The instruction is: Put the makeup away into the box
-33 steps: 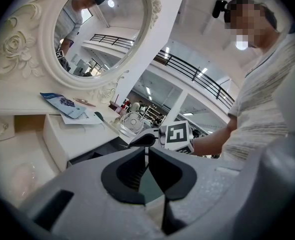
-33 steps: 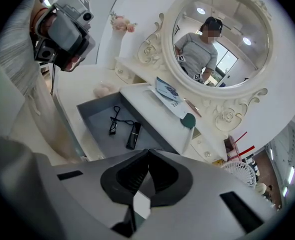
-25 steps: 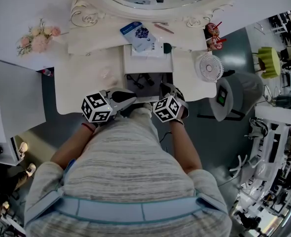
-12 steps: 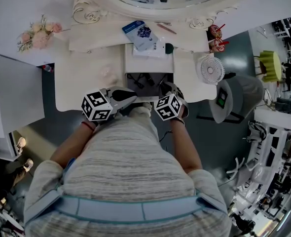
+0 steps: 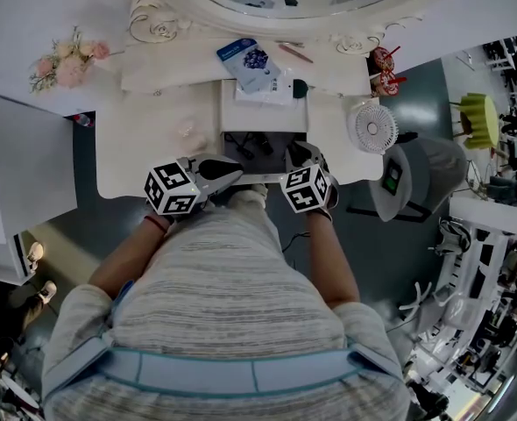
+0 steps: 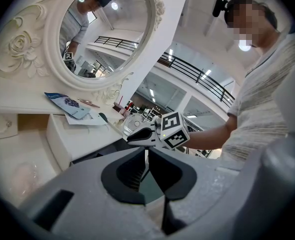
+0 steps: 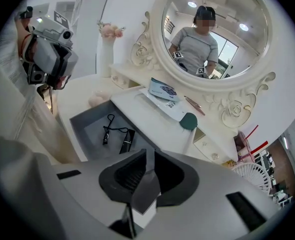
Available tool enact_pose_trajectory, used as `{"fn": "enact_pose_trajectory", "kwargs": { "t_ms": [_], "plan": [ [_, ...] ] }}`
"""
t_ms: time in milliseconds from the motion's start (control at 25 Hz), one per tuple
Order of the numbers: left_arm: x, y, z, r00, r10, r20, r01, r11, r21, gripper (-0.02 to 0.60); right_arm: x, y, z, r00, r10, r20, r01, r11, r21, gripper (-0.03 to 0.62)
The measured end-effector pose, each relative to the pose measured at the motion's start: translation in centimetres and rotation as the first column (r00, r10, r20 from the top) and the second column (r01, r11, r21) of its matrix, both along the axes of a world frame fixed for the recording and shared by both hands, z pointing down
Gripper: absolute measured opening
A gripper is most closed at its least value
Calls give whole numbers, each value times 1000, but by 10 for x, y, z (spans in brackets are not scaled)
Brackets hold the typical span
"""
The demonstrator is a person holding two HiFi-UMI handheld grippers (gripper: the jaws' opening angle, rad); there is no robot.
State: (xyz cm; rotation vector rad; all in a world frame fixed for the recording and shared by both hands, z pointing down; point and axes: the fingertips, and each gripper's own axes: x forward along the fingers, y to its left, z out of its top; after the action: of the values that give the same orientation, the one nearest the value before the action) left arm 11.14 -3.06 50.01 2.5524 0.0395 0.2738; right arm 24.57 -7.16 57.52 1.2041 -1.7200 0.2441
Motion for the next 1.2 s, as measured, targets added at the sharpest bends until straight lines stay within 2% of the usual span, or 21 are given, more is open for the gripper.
{"fn": "enact_pose_trajectory", "kwargs": {
  "t_ms": [240, 280, 360, 760, 1040, 1120, 1200],
  "plan": [
    [1, -5, -1, 1000, -17, -1, 17, 1000, -4, 17, -1, -15, -13, 999, -47, -17, 47, 998, 30, 17],
    [0, -5, -1, 1000, -21, -1, 21, 1000, -5, 17, -3, -19, -15, 998, -59, -17, 60, 998, 36, 31],
    [0, -7, 0, 1000, -31, 0, 31, 1000, -5, 17, -9, -29, -21, 996, -87, -16, 88, 995, 48, 112],
    [-21, -16, 6, 994, -112, 7, 113, 994, -13, 17, -69, -68, -33, 969, -246, 17, 243, 966, 92, 115],
    [-46, -21, 7, 979, -201, 14, 202, 979, -24, 17, -128, -73, -30, 909, -414, 46, 412, 910, 52, 135],
    [-55, -21, 7, 973, -230, 16, 230, 973, -27, 17, -146, -71, -28, 881, -470, 58, 469, 883, 31, 140],
    [-63, -21, 8, 966, -259, 16, 259, 965, -31, 17, -165, -65, -23, 841, -537, 64, 538, 843, 1, 140]
  ]
}}
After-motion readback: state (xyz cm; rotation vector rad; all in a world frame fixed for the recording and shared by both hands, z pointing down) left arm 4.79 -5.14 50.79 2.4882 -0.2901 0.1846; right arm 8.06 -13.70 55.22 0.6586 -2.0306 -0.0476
